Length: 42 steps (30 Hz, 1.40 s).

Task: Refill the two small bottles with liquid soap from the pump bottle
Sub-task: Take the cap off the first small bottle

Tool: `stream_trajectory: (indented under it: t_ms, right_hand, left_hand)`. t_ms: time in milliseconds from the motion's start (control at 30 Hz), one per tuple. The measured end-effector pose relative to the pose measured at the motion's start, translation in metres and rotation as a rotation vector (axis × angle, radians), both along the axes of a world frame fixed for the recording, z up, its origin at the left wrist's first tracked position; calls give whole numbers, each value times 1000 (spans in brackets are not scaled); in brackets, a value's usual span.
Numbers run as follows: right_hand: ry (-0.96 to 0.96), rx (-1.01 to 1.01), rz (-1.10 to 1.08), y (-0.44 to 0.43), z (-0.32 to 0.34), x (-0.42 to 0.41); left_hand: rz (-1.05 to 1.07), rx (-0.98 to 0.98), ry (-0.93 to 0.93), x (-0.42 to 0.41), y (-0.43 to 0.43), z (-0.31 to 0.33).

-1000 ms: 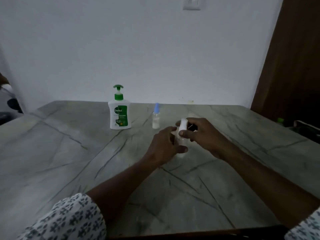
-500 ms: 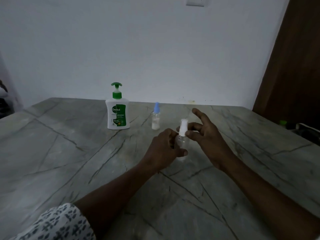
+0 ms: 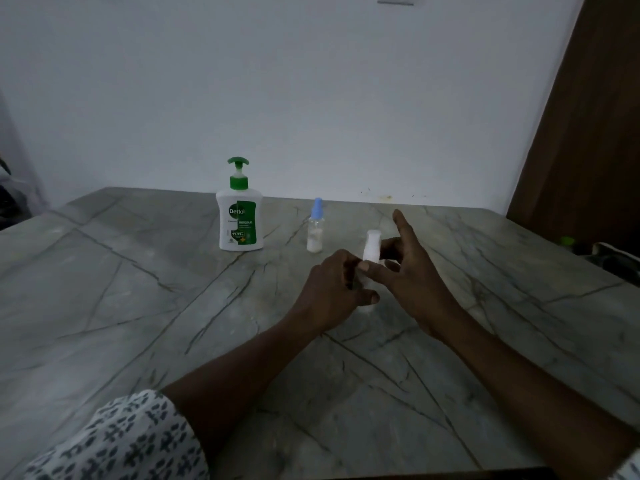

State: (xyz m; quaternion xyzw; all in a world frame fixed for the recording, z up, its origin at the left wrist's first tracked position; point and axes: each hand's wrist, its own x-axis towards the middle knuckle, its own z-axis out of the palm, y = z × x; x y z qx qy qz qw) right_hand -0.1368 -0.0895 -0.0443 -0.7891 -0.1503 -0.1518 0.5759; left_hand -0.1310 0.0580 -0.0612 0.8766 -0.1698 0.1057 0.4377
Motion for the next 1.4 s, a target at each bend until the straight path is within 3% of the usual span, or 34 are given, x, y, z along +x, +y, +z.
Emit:
stream_trajectory:
  t_ms: [167,333,433,600,733,833,967,1067,1167,1400]
  right_hand:
    - [21,137,54,-5,3,1]
    - [-16,49,-30,-1,-3,2]
    - [-37,188,-11,-3,4,3]
    - [-144,388,23,-9,51,4]
    - [-273,405,36,-19,99,19]
    - [-356,208,-44,-24,104,40]
    - [-361,-611,-137,-23,56,79]
    - [-325,-1004,-96,-20,13,102]
    - [-266,-1039,-37,-19,-7,112]
    - [-173,-801,53,-28,-14,120]
  left_hand:
    - [5,-22,20,-1,0,-1]
    - [13,-9,7,-2,-1,0]
    - [10,-40,20,-3,-1,-1]
    - [9,-105,53,-2,1,-3]
    - [3,-130,70,-2,1,-4]
    - [0,-172,92,-1,1,-6]
    - [-6,-227,135,0,3,-8]
    - [-6,-226,152,1,4,-9]
    - [-32,-177,185,2,6,-4]
    - [-11,-125,343,11,50,38]
